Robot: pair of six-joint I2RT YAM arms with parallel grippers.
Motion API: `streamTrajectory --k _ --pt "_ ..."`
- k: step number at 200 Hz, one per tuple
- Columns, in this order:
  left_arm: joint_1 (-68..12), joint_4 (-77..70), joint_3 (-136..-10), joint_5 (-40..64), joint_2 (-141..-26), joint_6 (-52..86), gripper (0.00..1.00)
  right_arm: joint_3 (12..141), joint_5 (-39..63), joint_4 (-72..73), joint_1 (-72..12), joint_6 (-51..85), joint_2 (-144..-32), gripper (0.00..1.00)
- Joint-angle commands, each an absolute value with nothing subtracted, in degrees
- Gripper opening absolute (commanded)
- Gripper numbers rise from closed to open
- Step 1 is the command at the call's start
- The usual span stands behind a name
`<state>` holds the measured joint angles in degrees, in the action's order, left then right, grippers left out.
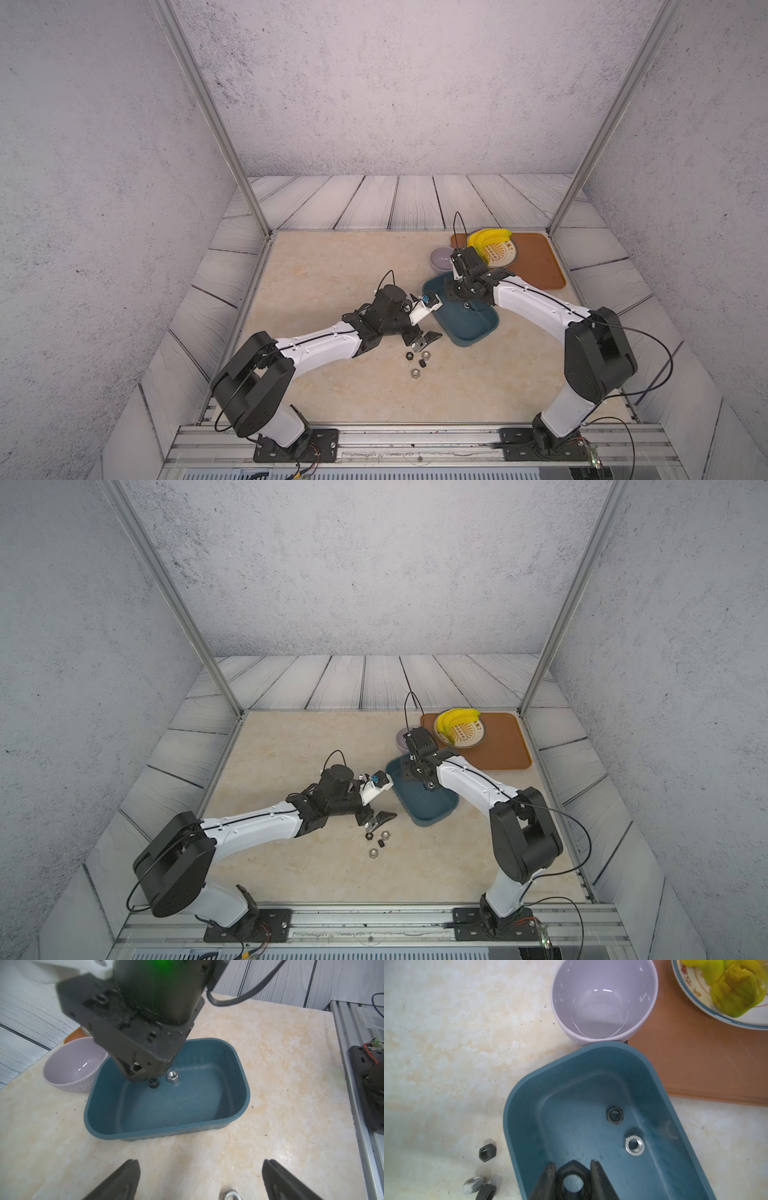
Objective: Put the nuts on the desktop into the storage box
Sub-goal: Place the nut in the storage box.
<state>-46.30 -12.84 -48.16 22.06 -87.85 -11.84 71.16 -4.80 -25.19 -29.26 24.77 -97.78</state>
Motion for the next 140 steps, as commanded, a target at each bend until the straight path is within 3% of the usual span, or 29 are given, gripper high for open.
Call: streamTrajectory --k 1,140 --pt "-46.41 -12.72 -49.22 21.07 -88.88 -12.15 0.98 72.73 -6.84 -22.74 -28.48 23.96 -100.27 0.30" --pt "-46.36 -16.64 -45.97 18.23 -86.75 -10.78 0.98 76.25 -11.04 -15.92 -26.02 24.20 -113.74 0.30"
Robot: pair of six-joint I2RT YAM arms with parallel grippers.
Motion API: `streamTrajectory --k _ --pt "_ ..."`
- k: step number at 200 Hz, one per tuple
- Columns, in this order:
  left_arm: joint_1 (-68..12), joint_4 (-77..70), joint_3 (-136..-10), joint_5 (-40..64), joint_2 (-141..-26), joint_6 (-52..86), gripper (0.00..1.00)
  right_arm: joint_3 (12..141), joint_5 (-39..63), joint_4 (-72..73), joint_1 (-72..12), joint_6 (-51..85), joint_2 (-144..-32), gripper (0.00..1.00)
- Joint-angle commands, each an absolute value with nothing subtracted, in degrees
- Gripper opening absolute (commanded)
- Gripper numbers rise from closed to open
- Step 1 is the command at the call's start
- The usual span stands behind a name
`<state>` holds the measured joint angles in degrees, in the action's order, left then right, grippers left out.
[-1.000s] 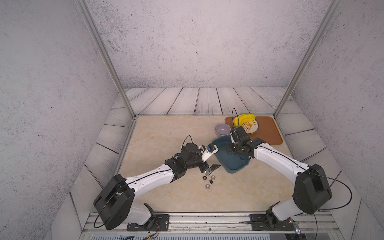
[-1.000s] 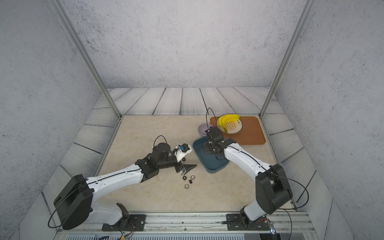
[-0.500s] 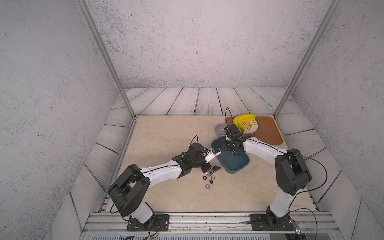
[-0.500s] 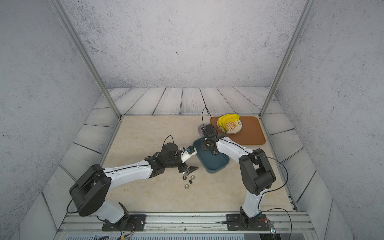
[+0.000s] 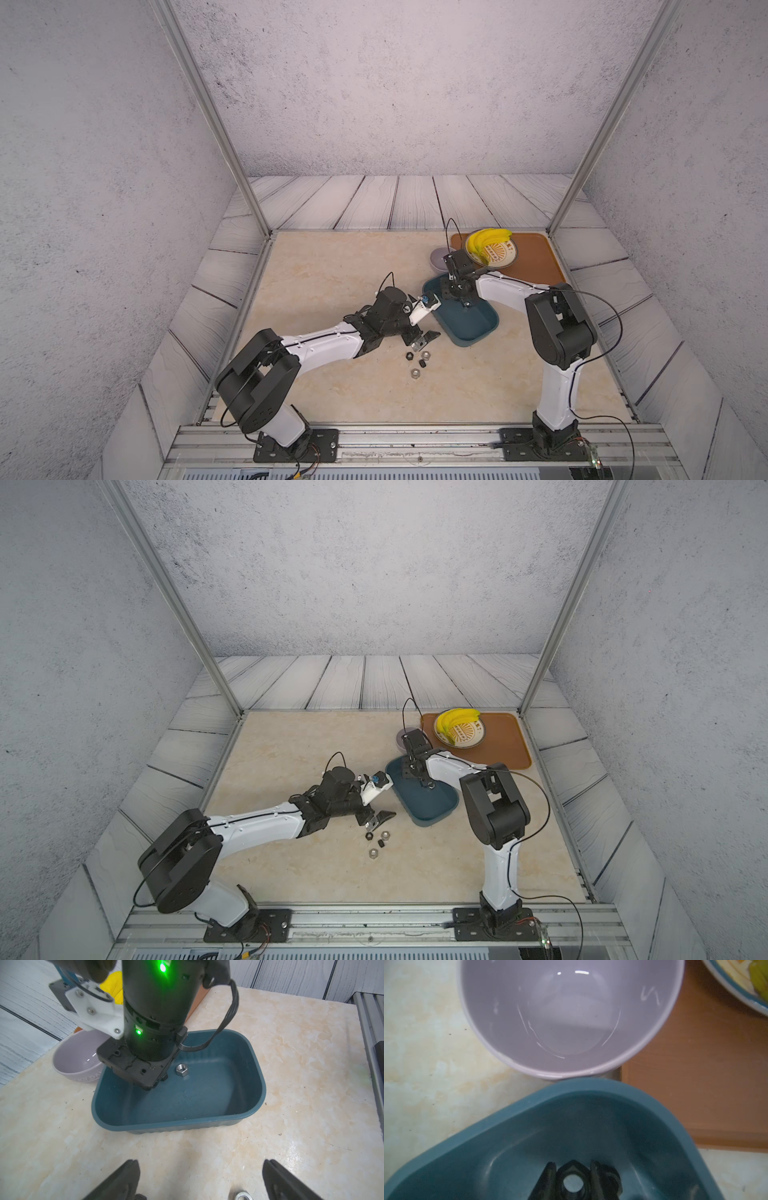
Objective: Put the nuts on the desktop into the storage box
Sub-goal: Place the nut in the storage box.
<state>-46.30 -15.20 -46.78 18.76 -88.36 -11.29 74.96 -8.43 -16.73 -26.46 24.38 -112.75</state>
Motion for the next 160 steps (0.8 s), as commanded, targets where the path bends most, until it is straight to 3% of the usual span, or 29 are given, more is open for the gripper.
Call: streamTrajectory --k 1,32,77,160 --pt "-46.38 -16.58 -45.92 18.26 -86.75 -10.79 0.98 76.27 -11.01 -15.91 -26.02 24.23 -113.83 0.30" --pt "-46.35 -16.45 -45.79 18.12 -86.49 -10.39 0.98 75.96 -11.48 -15.03 -25.95 23.99 -114.87 0.31" --pt "-46.40 -15.90 -45.35 17.50 -85.05 -9.56 0.98 75.85 -11.26 -15.16 -25.82 23.79 -113.16 0.54" --pt "-46.41 -11.96 -45.61 14.67 -80.03 -4.38 0.98 74.08 -7.24 -19.63 -25.88 25.67 -101.78 0.56"
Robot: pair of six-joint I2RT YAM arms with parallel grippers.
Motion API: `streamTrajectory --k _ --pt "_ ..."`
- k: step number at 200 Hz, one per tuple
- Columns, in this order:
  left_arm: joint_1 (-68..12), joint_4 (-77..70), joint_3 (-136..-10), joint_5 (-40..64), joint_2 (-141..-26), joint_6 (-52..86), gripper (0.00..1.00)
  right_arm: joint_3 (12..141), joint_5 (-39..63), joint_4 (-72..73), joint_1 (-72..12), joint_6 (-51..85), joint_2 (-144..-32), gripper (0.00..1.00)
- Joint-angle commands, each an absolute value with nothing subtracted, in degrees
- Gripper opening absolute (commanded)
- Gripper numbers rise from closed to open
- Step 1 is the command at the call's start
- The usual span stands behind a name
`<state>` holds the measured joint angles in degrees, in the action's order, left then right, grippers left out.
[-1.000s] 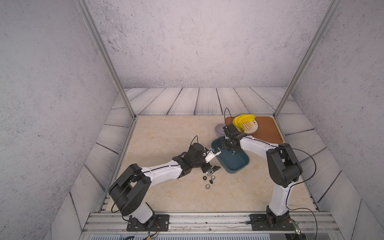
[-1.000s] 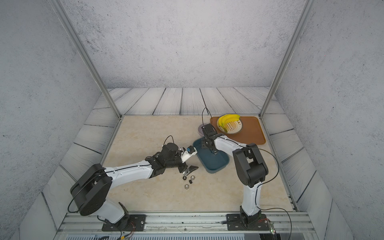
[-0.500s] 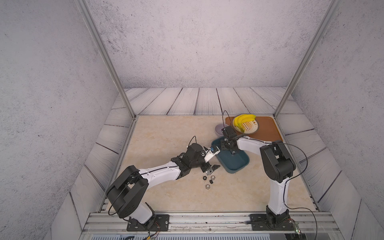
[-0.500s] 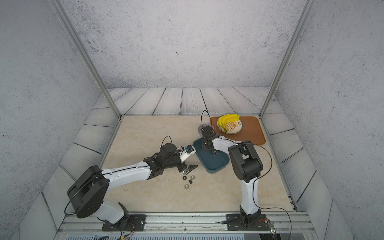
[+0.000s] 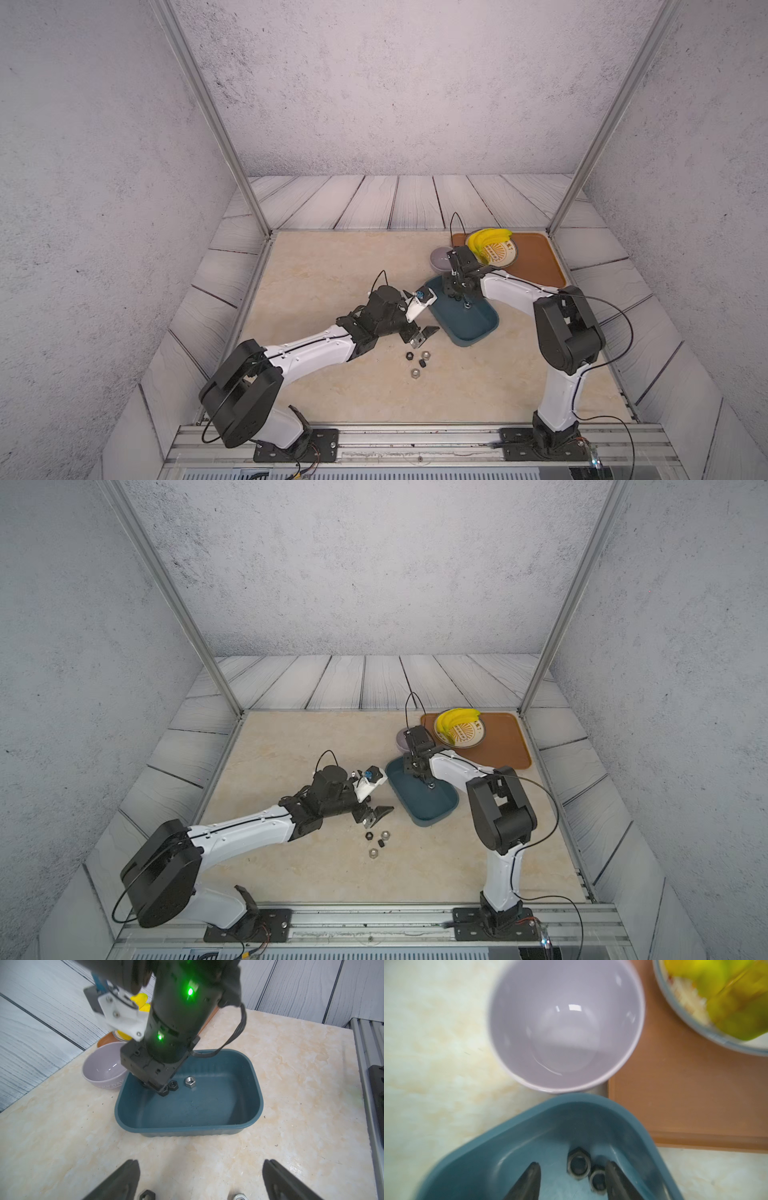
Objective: Put the nuts on the desktop into the storage box
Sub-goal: Place the nut in the storage box, then pick up the nut from the center of the board.
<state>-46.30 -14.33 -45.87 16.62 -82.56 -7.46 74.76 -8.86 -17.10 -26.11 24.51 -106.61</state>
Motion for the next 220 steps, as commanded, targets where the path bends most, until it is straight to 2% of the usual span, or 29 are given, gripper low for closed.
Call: streamTrajectory --k 1,73,98,110,114,148,186,220 --pt "-46.36 -11.87 -45.61 14.59 -79.92 -4.26 0.98 74.04 -7.22 -19.66 -25.91 25.67 -101.60 0.56" --pt "-46.30 -5.71 -45.99 7.65 -70.43 2.69 0.98 73.40 -4.20 -28.89 -25.97 22.90 -90.40 0.63" --pt "-46.31 -0.40 -47.85 3.51 -67.84 5.11 0.98 74.53 -3.16 -34.15 -26.01 23.33 -86.78 0.82" --pt "-46.28 0.91 -48.06 1.82 -66.52 6.34 0.98 74.71 -2.47 -36.12 -26.01 23.59 -84.80 0.97" --pt "-46.29 1.31 -48.07 1.18 -66.10 6.83 0.98 74.71 -2.27 -36.85 -26.00 23.69 -84.12 0.99" --pt "-46.24 5.49 -48.29 -3.51 -63.08 11.81 0.98 73.30 -0.53 -41.30 -26.02 25.02 -77.77 0.99" --pt "-46.30 17.67 -52.20 -11.58 -63.93 22.20 0.98 66.41 5.25 -43.74 -26.35 26.55 -69.47 0.99" --pt "-46.30 21.76 -53.67 -9.23 -66.05 26.01 0.99 60.69 9.30 -50.00 -26.69 26.99 -63.27 0.99"
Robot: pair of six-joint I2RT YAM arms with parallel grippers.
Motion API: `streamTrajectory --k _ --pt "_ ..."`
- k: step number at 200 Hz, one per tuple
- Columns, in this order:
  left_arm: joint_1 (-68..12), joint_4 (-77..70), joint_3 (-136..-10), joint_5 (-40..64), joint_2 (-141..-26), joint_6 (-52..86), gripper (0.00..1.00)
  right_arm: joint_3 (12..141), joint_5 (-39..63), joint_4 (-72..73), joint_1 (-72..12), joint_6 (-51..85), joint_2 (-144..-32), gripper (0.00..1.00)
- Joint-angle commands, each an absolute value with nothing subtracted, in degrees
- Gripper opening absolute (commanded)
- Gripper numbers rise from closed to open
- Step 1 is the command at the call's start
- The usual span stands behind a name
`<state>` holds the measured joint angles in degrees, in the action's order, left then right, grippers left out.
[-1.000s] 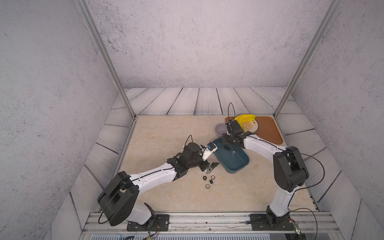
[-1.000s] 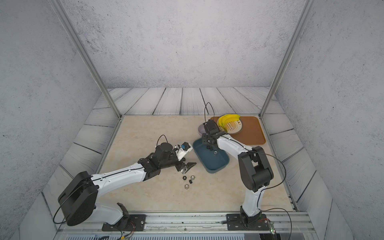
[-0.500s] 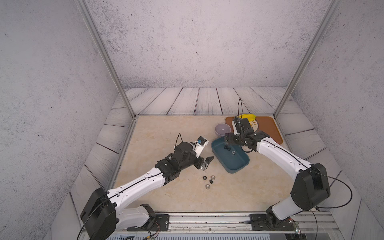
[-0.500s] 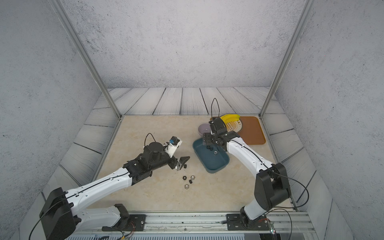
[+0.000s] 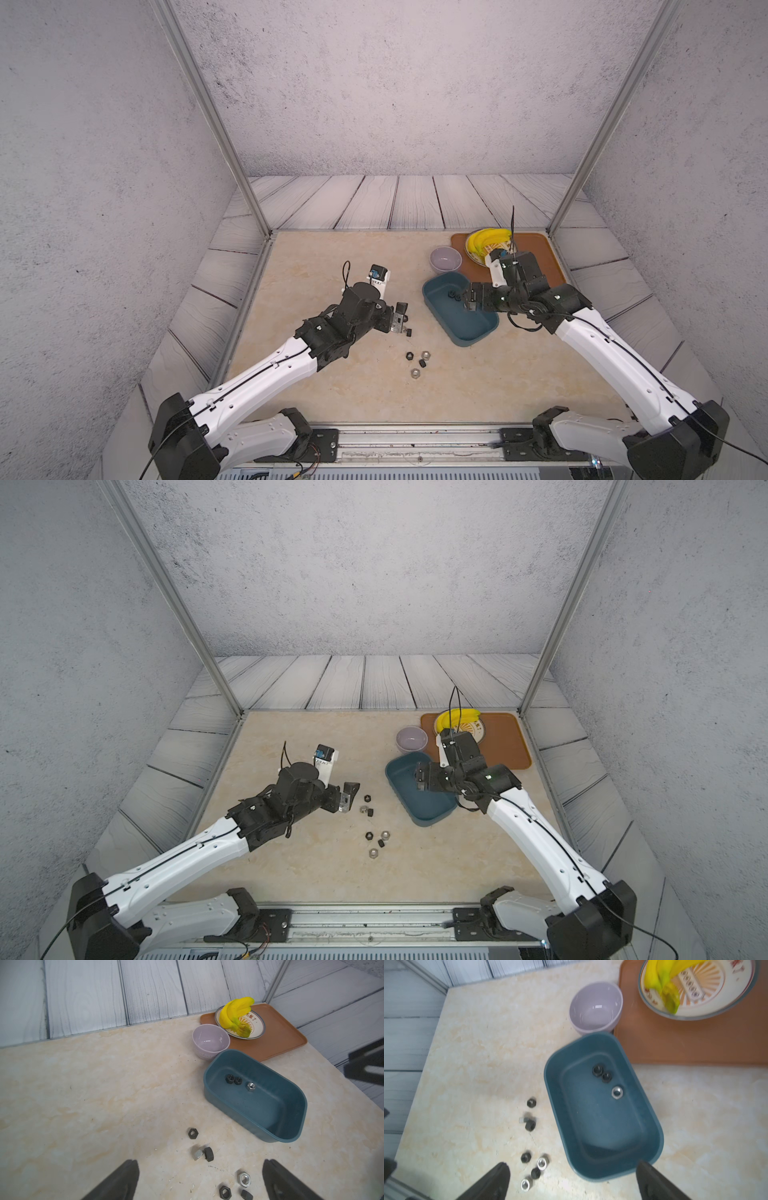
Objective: Put the nuts on the desktop into the storage box
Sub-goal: Pick up the nut from the center of the board.
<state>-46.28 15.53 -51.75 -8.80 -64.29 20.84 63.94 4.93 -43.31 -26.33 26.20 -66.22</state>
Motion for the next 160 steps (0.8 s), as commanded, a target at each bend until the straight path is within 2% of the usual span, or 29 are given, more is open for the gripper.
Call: streamTrajectory --k 1,38,69,92,160 --pt "-46.31 21.87 -53.77 -9.06 -66.12 26.05 0.98 60.53 9.40 -50.18 -26.70 26.99 -63.06 0.99" --pt "-46.41 22.68 -53.16 -2.50 -67.33 26.89 0.98 56.77 11.00 -55.20 -26.89 27.92 -57.67 0.99" --pt "-46.49 25.10 -52.64 3.89 -67.97 27.17 1.00 54.65 16.12 -57.03 -26.75 28.39 -56.63 0.99" --pt "-46.93 28.11 -53.07 7.96 -69.23 26.02 0.97 53.89 19.42 -58.37 -26.96 27.87 -56.84 0.99" --pt "-50.27 32.71 -56.66 8.32 -74.88 23.42 0.90 53.11 29.38 -63.22 -27.36 30.03 -62.21 0.99"
